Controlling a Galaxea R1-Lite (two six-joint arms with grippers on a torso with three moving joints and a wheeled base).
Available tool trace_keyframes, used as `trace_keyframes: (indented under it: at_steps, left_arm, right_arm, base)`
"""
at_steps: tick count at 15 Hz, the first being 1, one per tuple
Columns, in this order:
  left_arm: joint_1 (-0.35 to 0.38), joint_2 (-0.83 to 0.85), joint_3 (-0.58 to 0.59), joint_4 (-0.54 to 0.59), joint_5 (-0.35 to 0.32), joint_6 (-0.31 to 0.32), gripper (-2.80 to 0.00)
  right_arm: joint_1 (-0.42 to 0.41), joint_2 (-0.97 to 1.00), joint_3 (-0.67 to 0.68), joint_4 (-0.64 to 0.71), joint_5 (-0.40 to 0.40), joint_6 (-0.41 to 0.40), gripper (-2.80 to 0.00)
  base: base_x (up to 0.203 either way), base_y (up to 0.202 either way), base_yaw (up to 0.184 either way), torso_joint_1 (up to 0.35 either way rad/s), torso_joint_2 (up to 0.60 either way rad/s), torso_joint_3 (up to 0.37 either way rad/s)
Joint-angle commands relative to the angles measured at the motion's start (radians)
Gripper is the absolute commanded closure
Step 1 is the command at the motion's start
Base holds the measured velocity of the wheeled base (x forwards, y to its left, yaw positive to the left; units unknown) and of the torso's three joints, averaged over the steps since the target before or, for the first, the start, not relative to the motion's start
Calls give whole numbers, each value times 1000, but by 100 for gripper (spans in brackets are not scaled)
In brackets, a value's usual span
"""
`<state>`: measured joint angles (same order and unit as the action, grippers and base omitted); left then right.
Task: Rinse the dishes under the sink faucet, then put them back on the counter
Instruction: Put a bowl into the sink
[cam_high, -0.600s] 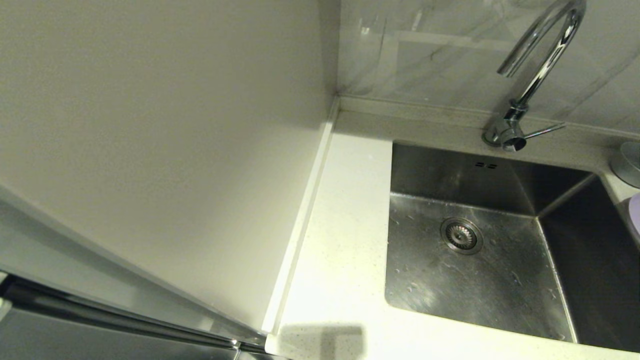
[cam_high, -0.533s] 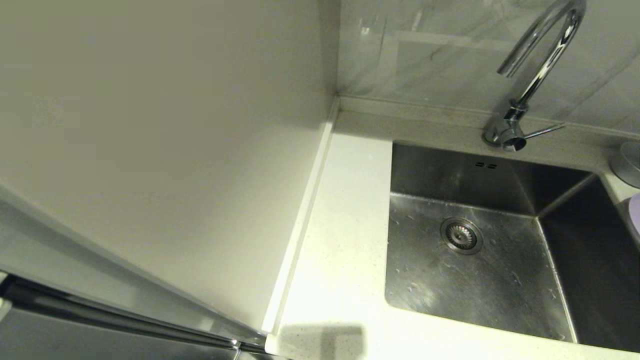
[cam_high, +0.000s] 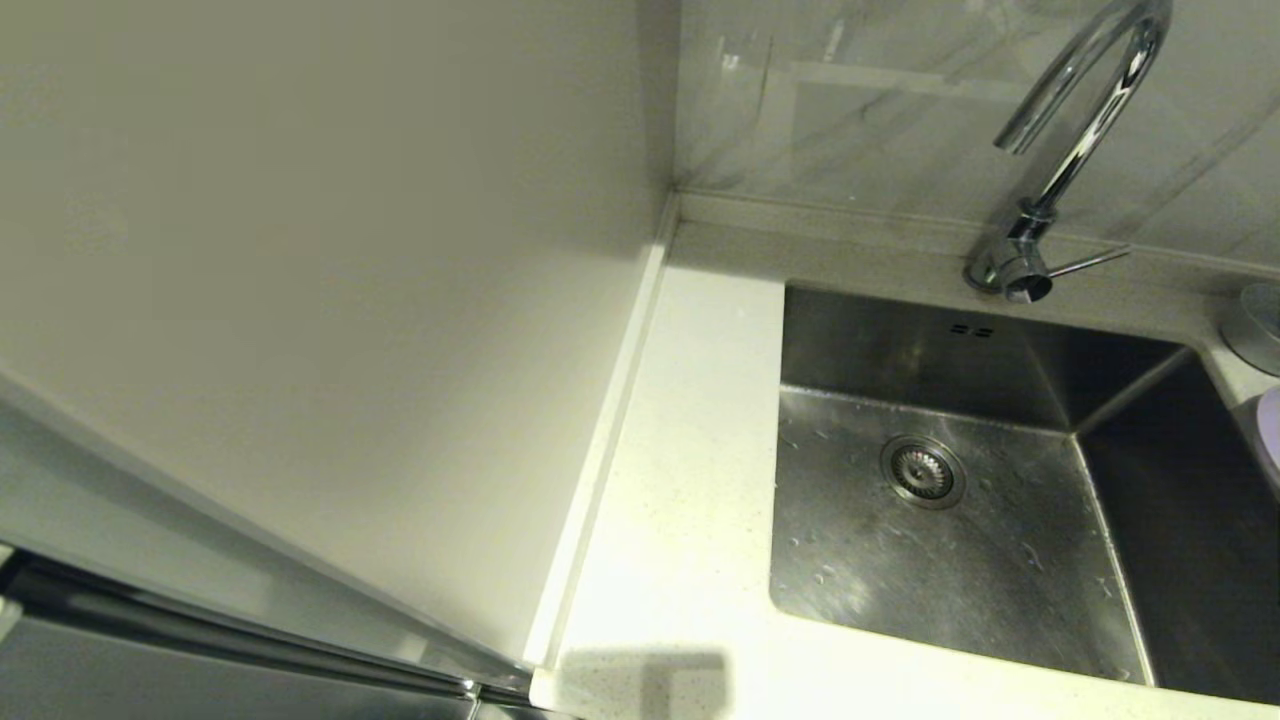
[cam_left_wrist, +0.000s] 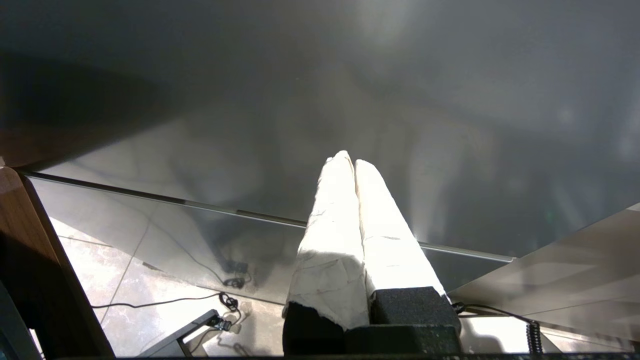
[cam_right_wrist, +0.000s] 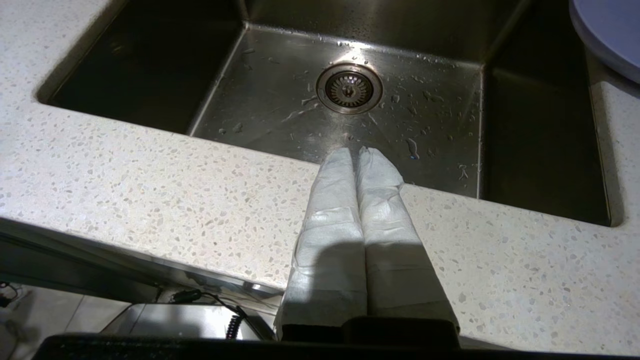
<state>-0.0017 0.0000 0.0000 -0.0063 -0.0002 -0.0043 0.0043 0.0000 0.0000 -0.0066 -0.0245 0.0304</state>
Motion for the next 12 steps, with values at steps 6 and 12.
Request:
trace_keyframes:
  at_steps: [6, 12]
  left_arm:
    - [0, 0, 3, -1, 0, 0, 0]
    - [0, 0, 3, -1, 0, 0, 0]
  right_arm:
    - [0, 102, -256, 78, -36, -1, 0]
    - [0, 566, -601, 107, -44, -69, 0]
  base:
    - [0, 0, 0, 0, 0, 0]
    - [0, 0, 0, 0, 0, 0]
